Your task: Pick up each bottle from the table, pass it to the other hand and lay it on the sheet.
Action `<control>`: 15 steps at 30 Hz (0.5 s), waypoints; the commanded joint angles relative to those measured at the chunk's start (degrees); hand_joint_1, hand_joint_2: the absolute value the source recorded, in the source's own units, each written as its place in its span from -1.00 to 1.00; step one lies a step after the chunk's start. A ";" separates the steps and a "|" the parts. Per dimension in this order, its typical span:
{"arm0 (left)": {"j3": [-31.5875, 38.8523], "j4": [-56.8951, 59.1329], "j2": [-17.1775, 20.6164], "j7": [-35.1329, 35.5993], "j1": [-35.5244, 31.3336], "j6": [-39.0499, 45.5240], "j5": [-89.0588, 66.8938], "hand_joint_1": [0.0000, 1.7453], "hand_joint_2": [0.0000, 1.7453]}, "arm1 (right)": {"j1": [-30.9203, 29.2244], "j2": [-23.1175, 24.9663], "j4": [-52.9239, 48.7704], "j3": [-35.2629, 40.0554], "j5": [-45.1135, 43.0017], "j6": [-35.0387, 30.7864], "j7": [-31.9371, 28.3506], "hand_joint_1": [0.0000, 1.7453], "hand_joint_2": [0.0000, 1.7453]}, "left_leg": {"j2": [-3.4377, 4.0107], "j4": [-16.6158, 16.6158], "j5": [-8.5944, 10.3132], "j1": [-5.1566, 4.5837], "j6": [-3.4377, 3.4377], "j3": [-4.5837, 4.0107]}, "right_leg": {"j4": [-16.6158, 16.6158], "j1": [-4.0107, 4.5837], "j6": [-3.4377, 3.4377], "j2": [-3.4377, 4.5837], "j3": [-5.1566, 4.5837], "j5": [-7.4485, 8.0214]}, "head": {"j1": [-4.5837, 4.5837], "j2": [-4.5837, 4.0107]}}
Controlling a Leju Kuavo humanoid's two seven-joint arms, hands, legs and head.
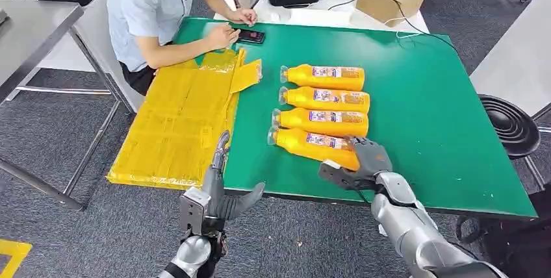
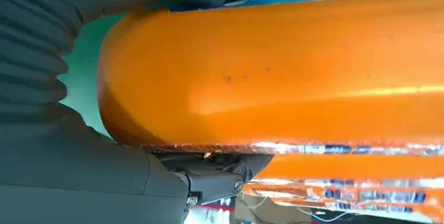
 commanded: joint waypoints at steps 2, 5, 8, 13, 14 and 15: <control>4.94 1.82 -0.34 3.19 -0.28 2.93 6.90 -1.00 1.00 | 7.18 7.46 -1.59 -17.58 -17.60 3.10 -15.00 1.00 1.00 | 0.17 -0.07 -0.05 0.08 -0.07 0.07 | -0.09 0.10 -0.12 0.04 0.07 0.01 | 0.07 0.00; 3.94 0.42 0.65 5.30 0.94 -0.71 12.48 -1.00 1.00 | 9.91 11.52 -8.98 -20.26 -27.68 5.54 -22.01 1.00 1.00 | 0.34 -0.05 -0.08 0.08 -0.10 0.10 | -0.07 0.09 -0.11 0.17 0.00 0.06 | -0.04 0.00; 2.61 -0.85 1.36 6.26 1.87 -2.92 15.01 -1.00 1.00 | 13.89 13.14 -18.98 -17.67 -34.58 4.10 -21.94 1.00 1.00 | 0.34 -0.10 -0.05 0.12 -0.18 -0.06 | -0.08 0.20 -0.20 0.12 -0.15 0.05 | 0.00 0.00; 2.04 -2.42 1.99 7.71 2.61 -5.51 17.51 -1.00 1.00 | 16.63 13.21 -25.58 -14.66 -38.35 3.02 -20.62 1.00 1.00 | 0.29 -0.04 -0.09 0.09 -0.14 -0.38 | 0.04 0.16 -0.14 0.16 -0.46 0.00 | -0.02 0.00; 2.05 -2.43 2.01 7.72 2.61 -5.51 17.52 -1.00 1.00 | 16.70 13.10 -25.56 -14.65 -38.35 3.05 -20.62 1.00 1.00 | 0.21 -0.03 -0.03 0.10 -0.13 -0.55 | 0.05 0.13 -0.10 0.12 -0.59 0.02 | -0.02 0.00; 2.05 -2.43 2.01 7.72 2.61 -5.51 17.52 -1.00 1.00 | 16.70 13.10 -25.56 -14.65 -38.35 3.05 -20.62 1.00 1.00 | 0.20 -0.03 -0.07 0.11 -0.14 -0.55 | 0.05 0.14 -0.13 0.07 -0.56 -0.02 | -0.02 0.00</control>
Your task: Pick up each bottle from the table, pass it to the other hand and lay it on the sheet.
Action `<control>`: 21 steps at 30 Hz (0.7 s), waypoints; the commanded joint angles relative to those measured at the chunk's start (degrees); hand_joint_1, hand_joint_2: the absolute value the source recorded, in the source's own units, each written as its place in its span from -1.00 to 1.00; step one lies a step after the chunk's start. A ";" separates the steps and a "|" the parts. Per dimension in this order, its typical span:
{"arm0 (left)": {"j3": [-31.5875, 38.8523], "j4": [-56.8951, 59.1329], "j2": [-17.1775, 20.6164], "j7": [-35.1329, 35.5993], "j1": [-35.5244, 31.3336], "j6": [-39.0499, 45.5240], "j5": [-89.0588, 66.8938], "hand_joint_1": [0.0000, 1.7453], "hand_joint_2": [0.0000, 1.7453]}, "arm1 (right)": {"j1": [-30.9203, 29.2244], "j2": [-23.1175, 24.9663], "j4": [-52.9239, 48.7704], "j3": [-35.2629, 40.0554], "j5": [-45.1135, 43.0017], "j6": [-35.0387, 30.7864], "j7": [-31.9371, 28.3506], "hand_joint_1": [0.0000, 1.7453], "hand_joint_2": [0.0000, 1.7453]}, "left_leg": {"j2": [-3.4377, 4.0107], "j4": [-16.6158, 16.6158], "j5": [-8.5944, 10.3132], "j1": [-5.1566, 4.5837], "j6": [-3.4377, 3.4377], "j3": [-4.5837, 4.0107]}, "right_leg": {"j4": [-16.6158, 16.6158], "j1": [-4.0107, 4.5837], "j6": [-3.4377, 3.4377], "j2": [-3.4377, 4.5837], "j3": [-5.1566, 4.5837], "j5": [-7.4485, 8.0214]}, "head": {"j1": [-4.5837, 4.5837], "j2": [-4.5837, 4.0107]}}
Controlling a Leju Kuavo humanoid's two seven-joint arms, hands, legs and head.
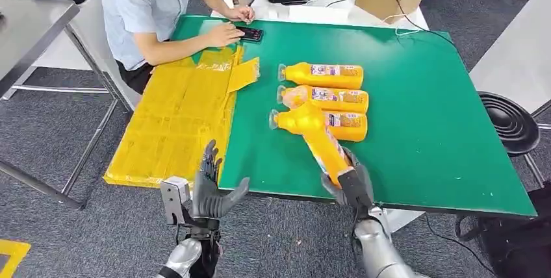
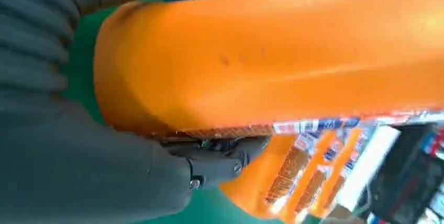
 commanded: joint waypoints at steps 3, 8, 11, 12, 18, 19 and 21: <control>-2.21 -1.80 3.57 1.60 0.50 -4.40 1.66 -1.00 1.00 | 3.63 1.35 -10.95 3.16 -2.25 -0.13 0.30 1.00 1.00 | 0.08 -0.02 -0.08 -0.02 -0.03 -0.03 | -0.03 -0.01 -0.08 -0.01 -0.02 -0.07 | 0.02 0.00; -6.34 -1.74 5.73 4.56 0.99 -13.13 -2.02 -1.00 1.00 | 4.37 -1.09 -10.62 19.17 3.34 7.03 2.69 1.00 1.00 | 0.16 -0.05 -0.10 -0.06 -0.07 -0.11 | -0.06 -0.07 -0.12 0.08 -0.13 -0.06 | 0.00 0.00; -5.53 -1.34 4.49 4.33 0.62 -11.20 -2.73 -1.00 1.00 | 5.86 -0.03 -10.24 25.50 4.80 9.67 2.15 1.00 1.00 | 0.13 -0.07 -0.12 -0.03 -0.08 -0.07 | -0.09 -0.04 -0.15 0.03 -0.07 -0.09 | 0.00 0.00; -4.89 -1.58 4.09 4.22 0.59 -9.00 -3.33 -1.00 1.00 | 6.09 -0.08 -10.35 27.71 7.03 7.96 3.52 1.00 1.00 | 0.18 -0.06 -0.10 -0.03 -0.08 -0.13 | -0.08 -0.03 -0.13 0.09 -0.20 -0.06 | 0.00 0.00; -4.17 -5.40 4.46 6.73 1.58 -4.31 -2.17 -1.00 1.00 | 7.76 -1.47 -12.70 36.00 11.84 2.60 4.25 1.00 1.00 | 0.03 -0.01 -0.06 0.02 -0.04 -0.35 | -0.02 0.01 -0.09 -0.08 -0.38 -0.08 | 0.00 0.00; -4.36 -6.46 4.68 6.81 1.96 -4.87 -1.75 -1.00 1.00 | 7.76 -1.57 -13.07 36.58 11.57 2.08 4.11 1.00 1.00 | 0.13 0.00 -0.12 0.06 -0.05 -0.26 | -0.04 0.06 -0.12 -0.02 -0.30 -0.11 | 0.02 0.00; -4.21 -7.76 4.53 5.25 2.23 -2.20 -3.40 -1.00 1.00 | 7.73 -1.91 -13.27 37.12 12.34 -0.56 4.28 1.00 1.00 | 0.09 -0.02 -0.13 0.00 -0.05 -0.23 | -0.01 0.00 -0.13 -0.09 -0.26 -0.16 | 0.00 0.00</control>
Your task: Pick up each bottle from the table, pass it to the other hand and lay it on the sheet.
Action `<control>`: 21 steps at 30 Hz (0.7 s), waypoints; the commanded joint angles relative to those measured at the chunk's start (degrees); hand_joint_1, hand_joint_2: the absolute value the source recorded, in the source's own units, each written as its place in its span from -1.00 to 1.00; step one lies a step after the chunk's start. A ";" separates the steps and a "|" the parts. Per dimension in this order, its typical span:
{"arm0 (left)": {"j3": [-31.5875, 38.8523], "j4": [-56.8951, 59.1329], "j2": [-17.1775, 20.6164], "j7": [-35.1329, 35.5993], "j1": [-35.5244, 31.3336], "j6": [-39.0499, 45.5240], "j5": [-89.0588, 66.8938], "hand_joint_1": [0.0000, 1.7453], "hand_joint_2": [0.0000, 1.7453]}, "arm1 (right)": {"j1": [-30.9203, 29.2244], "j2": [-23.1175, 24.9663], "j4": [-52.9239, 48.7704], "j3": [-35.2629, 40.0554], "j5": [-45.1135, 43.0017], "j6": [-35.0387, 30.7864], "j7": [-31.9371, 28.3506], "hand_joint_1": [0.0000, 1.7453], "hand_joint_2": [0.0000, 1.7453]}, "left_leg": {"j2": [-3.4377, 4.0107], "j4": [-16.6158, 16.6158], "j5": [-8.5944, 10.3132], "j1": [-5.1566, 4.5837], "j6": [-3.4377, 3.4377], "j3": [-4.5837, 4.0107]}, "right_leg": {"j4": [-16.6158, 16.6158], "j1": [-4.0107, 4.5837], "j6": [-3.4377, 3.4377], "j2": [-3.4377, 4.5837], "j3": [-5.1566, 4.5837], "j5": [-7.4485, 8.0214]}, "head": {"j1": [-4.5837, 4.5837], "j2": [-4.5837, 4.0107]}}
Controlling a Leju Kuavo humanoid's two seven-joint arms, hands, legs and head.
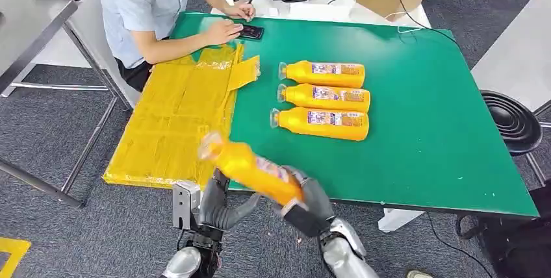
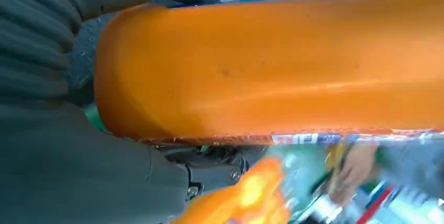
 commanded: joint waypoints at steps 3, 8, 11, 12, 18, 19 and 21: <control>-0.96 -5.51 1.97 -1.34 0.08 0.97 0.72 -1.00 1.00 | 0.29 -3.13 -1.77 12.29 0.36 -4.10 -0.69 1.00 1.00 | -0.08 -0.01 -0.07 0.00 -0.03 0.11 | -0.04 0.01 -0.07 -0.14 0.17 -0.09 | 0.02 0.00; -0.54 -8.36 2.73 1.66 1.19 -10.82 11.95 -1.00 1.00 | 0.32 -2.94 -2.42 13.35 -0.87 -2.38 -2.40 1.00 1.00 | -0.07 -0.02 -0.05 -0.01 -0.05 0.08 | -0.06 0.00 -0.09 -0.12 0.12 -0.07 | 0.02 0.00; -0.83 -8.73 3.45 2.43 1.31 -15.84 15.77 -1.00 1.00 | -0.08 -2.65 -2.24 13.74 -1.20 -1.31 -2.82 1.00 1.00 | 0.02 -0.04 -0.04 -0.02 -0.05 0.07 | -0.06 -0.01 -0.08 -0.02 0.07 -0.04 | 0.00 0.00; -0.47 -8.63 3.44 2.86 1.58 -19.51 18.66 -0.96 1.00 | -0.52 -2.10 -1.27 13.77 -1.82 -0.19 -3.00 1.00 1.00 | 0.02 -0.04 -0.09 -0.02 -0.07 0.20 | -0.05 0.00 -0.13 -0.07 0.21 -0.10 | 0.00 0.00; 1.15 -7.02 2.88 4.77 1.98 -26.00 23.94 1.00 1.00 | -0.77 -0.97 0.02 14.11 -3.07 2.17 -3.54 -0.92 1.00 | 0.01 -0.03 -0.06 -0.02 -0.04 0.11 | -0.03 0.01 -0.07 -0.06 0.12 -0.07 | 0.00 0.00; 1.15 -7.02 2.88 4.77 1.98 -26.00 23.94 1.00 1.00 | -0.77 -0.97 0.02 14.11 -3.07 2.17 -3.54 -0.92 1.00 | 0.02 -0.04 -0.11 0.00 -0.05 0.24 | -0.05 0.03 -0.10 -0.08 0.24 -0.12 | 0.00 0.00; 1.15 -7.02 2.88 4.77 1.98 -26.00 23.94 1.00 1.00 | -0.77 -0.97 0.02 14.11 -3.07 2.17 -3.54 -0.92 1.00 | 0.01 -0.03 -0.05 -0.01 -0.02 0.07 | -0.04 0.01 -0.05 -0.04 0.08 -0.05 | 0.00 0.00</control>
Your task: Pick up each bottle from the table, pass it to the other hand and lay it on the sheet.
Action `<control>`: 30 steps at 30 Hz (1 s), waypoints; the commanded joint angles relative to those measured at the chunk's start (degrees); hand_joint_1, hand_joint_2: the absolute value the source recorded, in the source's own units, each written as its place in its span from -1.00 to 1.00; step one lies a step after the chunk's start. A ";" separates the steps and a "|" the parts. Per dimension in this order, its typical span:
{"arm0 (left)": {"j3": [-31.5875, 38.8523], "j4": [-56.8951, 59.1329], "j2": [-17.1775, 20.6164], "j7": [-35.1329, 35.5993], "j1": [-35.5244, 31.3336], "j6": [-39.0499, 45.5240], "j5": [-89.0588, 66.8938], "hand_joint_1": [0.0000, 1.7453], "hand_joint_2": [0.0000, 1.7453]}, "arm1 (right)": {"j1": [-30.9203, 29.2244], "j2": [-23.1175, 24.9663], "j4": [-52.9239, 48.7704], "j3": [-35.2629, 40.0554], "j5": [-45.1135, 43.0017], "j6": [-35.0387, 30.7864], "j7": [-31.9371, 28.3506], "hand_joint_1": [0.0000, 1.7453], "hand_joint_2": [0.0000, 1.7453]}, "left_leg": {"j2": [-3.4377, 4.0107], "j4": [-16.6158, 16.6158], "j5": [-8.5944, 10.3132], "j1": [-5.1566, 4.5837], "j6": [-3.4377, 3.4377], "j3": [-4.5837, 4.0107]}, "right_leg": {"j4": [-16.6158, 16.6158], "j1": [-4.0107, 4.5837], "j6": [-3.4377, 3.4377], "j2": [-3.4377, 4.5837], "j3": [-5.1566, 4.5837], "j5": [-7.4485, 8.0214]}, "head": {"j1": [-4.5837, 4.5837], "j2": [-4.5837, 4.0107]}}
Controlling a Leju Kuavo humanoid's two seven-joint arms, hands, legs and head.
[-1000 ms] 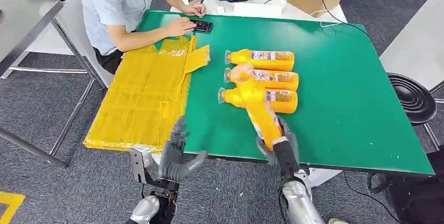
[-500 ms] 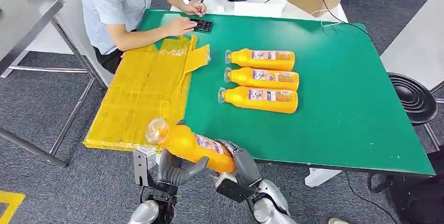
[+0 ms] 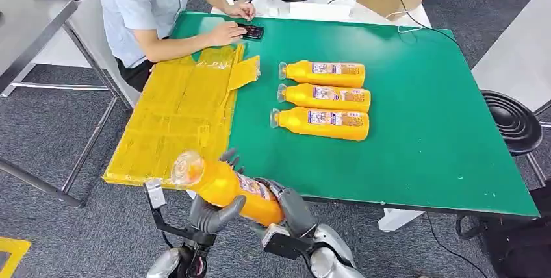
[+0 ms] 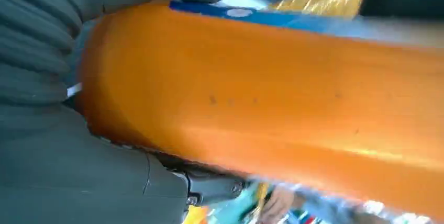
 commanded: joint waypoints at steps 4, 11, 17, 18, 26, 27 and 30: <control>-0.81 1.06 0.79 0.81 -1.25 -2.29 1.20 1.00 1.00 | -1.21 0.04 2.60 3.17 -0.38 0.92 0.07 -0.92 1.00 | 0.00 -0.03 -0.08 -0.01 -0.03 0.22 | -0.04 0.00 -0.08 -0.07 0.25 -0.09 | 0.00 0.00; -0.75 2.59 0.90 1.34 -1.41 -3.99 0.62 1.00 1.00 | 0.03 0.40 0.16 2.58 -2.30 1.40 -0.54 -1.00 -1.00 | 0.01 -0.03 -0.07 0.00 -0.05 0.18 | -0.05 0.01 -0.08 -0.05 0.21 -0.07 | -0.02 0.00; -0.32 6.07 0.67 3.27 -1.78 5.12 -4.89 1.00 1.00 | 2.93 -0.80 -5.92 0.95 -4.34 -1.24 1.99 -1.00 -1.00 | -0.03 -0.06 -0.05 -0.02 -0.03 0.17 | -0.07 0.00 -0.06 -0.09 0.20 -0.06 | -0.02 0.00; 0.08 6.18 0.84 3.82 -1.54 5.41 -4.08 1.00 1.00 | 3.41 -0.81 -6.49 0.40 -5.07 -1.44 2.09 -1.00 -1.00 | -0.04 -0.08 -0.07 -0.02 -0.04 0.26 | -0.08 0.00 -0.08 -0.11 0.29 -0.09 | -0.02 0.00; 5.09 15.81 2.64 -3.17 -8.66 33.83 -32.70 1.00 1.00 | 8.81 -4.96 -15.28 -7.02 -1.94 -11.78 3.17 -1.00 -1.00 | -0.27 -0.14 0.01 -0.01 -0.05 0.29 | -0.15 0.01 -0.11 -0.38 0.39 -0.10 | -0.02 0.00; 6.01 15.57 3.34 -3.46 -8.97 34.49 -34.08 1.00 1.00 | 9.07 -5.11 -15.82 -8.07 -2.99 -10.77 4.11 -1.00 -1.00 | -0.25 -0.12 0.03 -0.02 -0.05 0.19 | -0.13 -0.01 -0.09 -0.33 0.25 -0.06 | 0.00 0.00; 6.68 15.04 3.52 -3.12 -8.84 34.07 -34.50 1.00 1.00 | 9.24 -5.11 -16.08 -8.46 -3.01 -10.43 4.15 -1.00 -1.00 | -0.10 -0.06 0.00 -0.03 -0.01 0.11 | -0.08 -0.01 -0.07 -0.14 0.16 -0.03 | 0.00 0.00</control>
